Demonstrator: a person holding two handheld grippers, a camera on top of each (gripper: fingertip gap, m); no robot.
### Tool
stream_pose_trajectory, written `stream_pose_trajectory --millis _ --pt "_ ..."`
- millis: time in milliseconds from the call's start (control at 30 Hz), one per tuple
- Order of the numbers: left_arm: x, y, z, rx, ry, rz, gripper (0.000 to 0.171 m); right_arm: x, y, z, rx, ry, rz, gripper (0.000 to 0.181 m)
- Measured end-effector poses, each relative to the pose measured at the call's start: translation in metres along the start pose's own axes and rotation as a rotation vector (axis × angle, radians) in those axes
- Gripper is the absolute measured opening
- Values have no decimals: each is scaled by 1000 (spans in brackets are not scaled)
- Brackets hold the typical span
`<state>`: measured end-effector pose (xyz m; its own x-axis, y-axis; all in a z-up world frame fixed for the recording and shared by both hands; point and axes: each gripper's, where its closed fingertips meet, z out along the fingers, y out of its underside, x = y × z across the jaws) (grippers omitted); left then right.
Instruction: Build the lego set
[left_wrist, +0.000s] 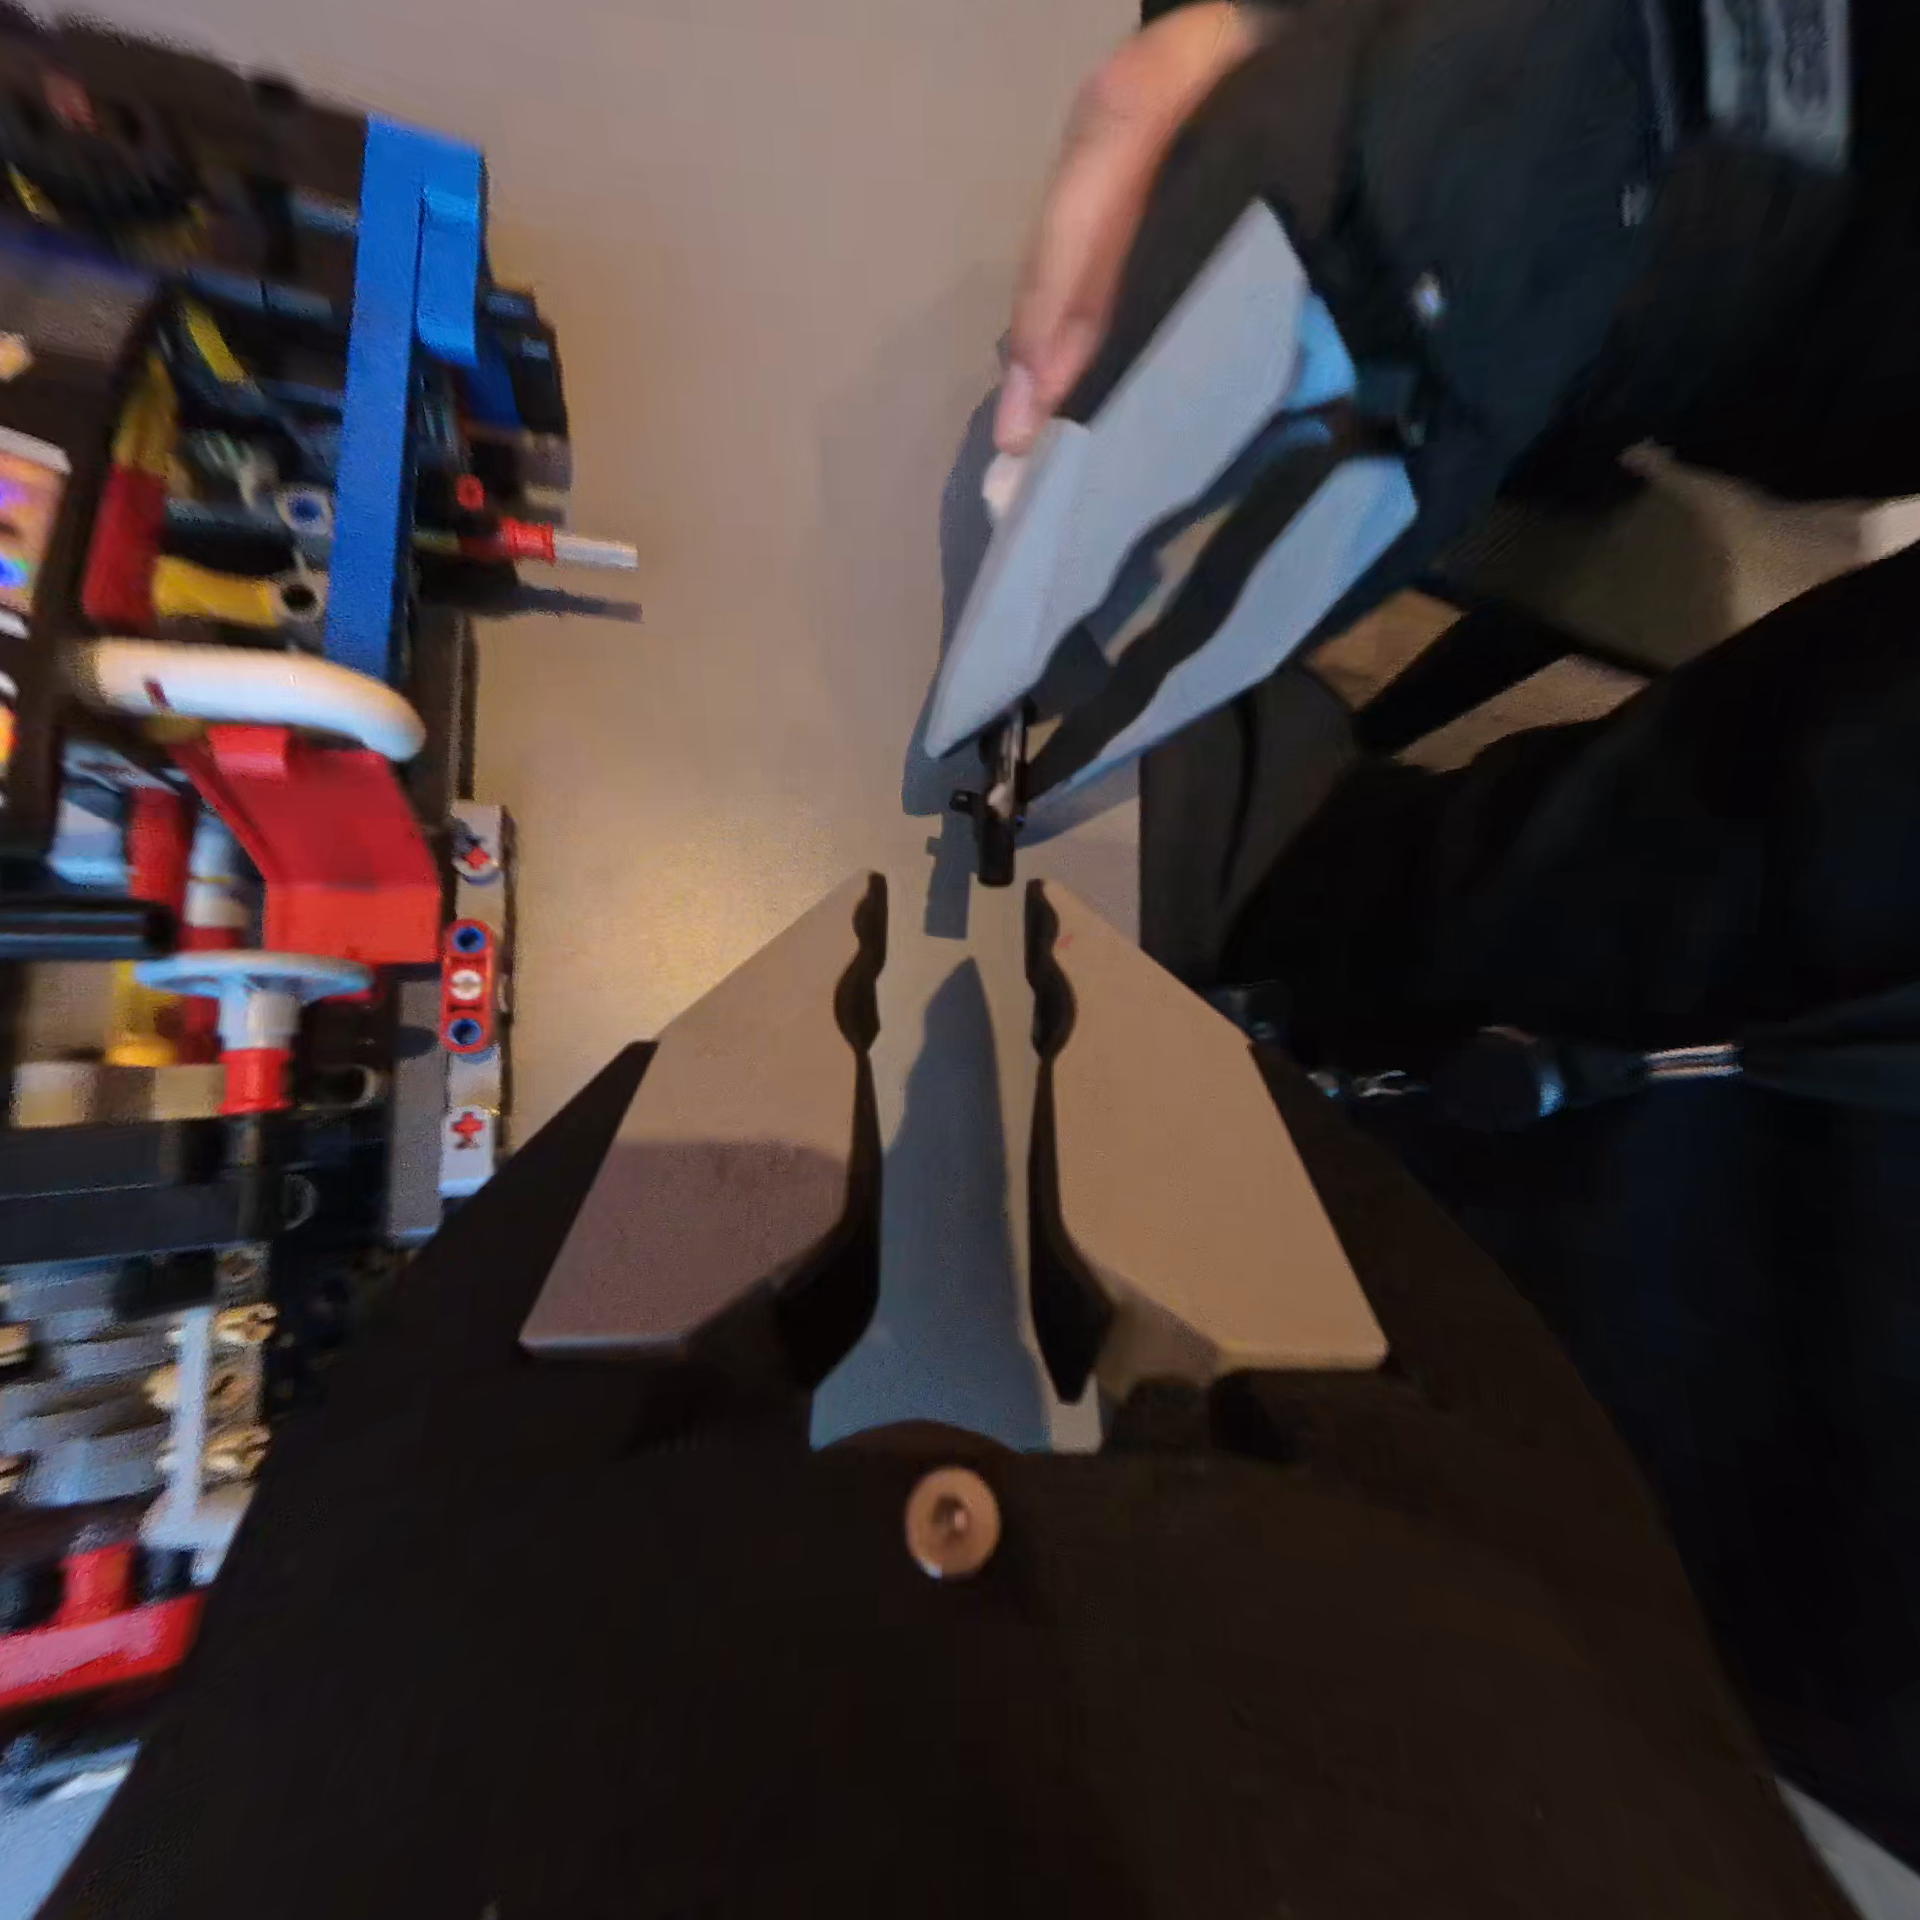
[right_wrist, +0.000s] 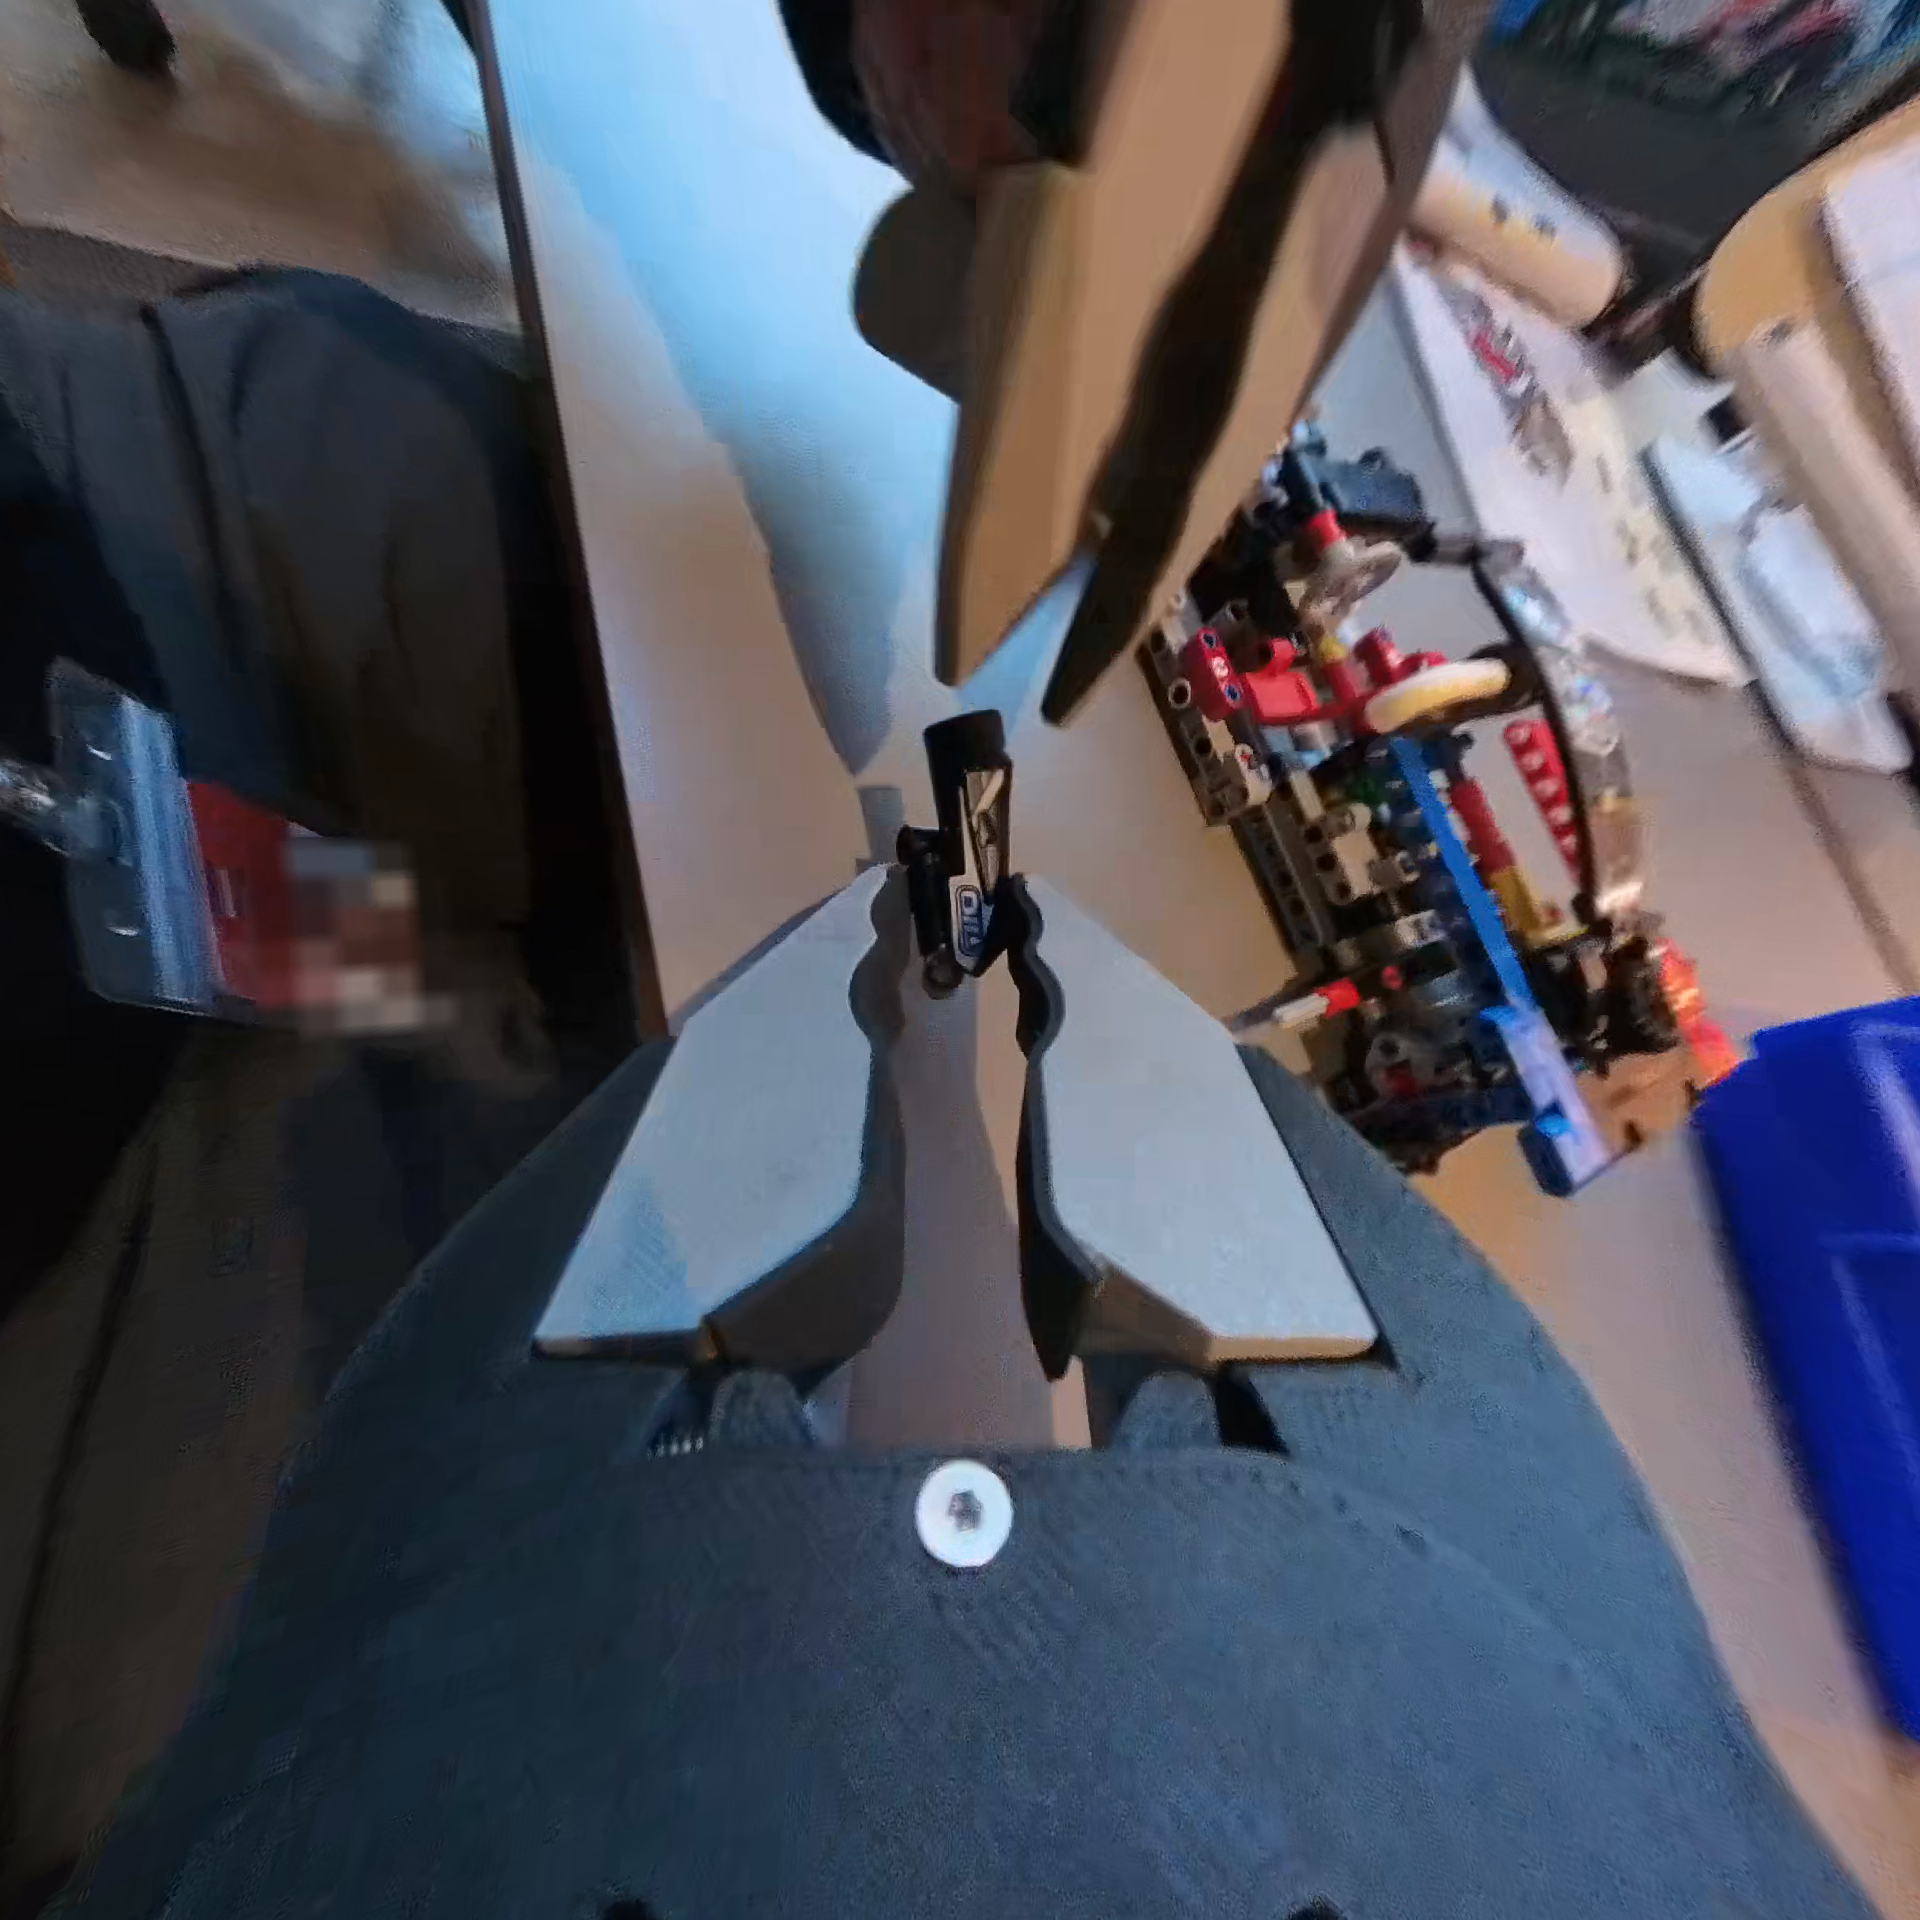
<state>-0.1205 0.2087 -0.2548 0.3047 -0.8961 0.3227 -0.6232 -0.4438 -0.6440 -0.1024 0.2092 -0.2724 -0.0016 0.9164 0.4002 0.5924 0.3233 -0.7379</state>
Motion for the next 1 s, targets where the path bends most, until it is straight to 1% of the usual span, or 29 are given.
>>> stream_pose_trajectory --millis 33,133,200,267,300,367,433,467,533,567,600,633,700,767,900,933,1000 --pt "0 0 -1 3 -59 72 22 3 0 -1 8 -28 51 16" --pt "-6 -1 1 3 -234 251 25 9 -1 -3 33 -133 208 16" --pt "-1 -4 6 41 -264 331 21 15 -1 -5 61 -200 322 16" --pt "0 -7 11 83 -275 338 18 13 -7 -10 107 -319 443 15" --pt "-1 -9 13 97 -269 323 21 13 -12 -13 144 -375 499 15" --pt "6 -16 18 155 -220 286 21 17 -20 -18 212 -432 581 15" --pt "18 -24 21 219 -134 255 18 19 -24 -20 244 -484 633 15" --pt "17 -27 20 246 -134 253 13 20 -25 -21 251 -511 652 15" --pt "9 -30 15 291 -176 251 11 19 -24 -22 248 -559 688 12" --pt "7 -31 12 311 -182 243 15 18 -24 -22 248 -590 708 12" --pt "7 -32 11 331 -171 230 19 17 -24 -23 244 -620 728 12" --pt "7 -32 10 338 -156 214 19 16 -24 -23 236 -647 750 12" --pt "3 -29 13 320 -143 190 25 13 -23 -23 221 -696 772 12" --pt "8 -31 15 329 -96 201 24 15 -22 -19 208 -696 787 12" --pt "14 -43 11 420 -42 228 23 9 -21 -19 175 -802 868 11" --pt "13 -45 9 442 -36 223 24 7 -21 -20 167 -830 882 6" --pt "12 -46 6 455 -8 216 20 8 -22 -20 170 -838 883 5"
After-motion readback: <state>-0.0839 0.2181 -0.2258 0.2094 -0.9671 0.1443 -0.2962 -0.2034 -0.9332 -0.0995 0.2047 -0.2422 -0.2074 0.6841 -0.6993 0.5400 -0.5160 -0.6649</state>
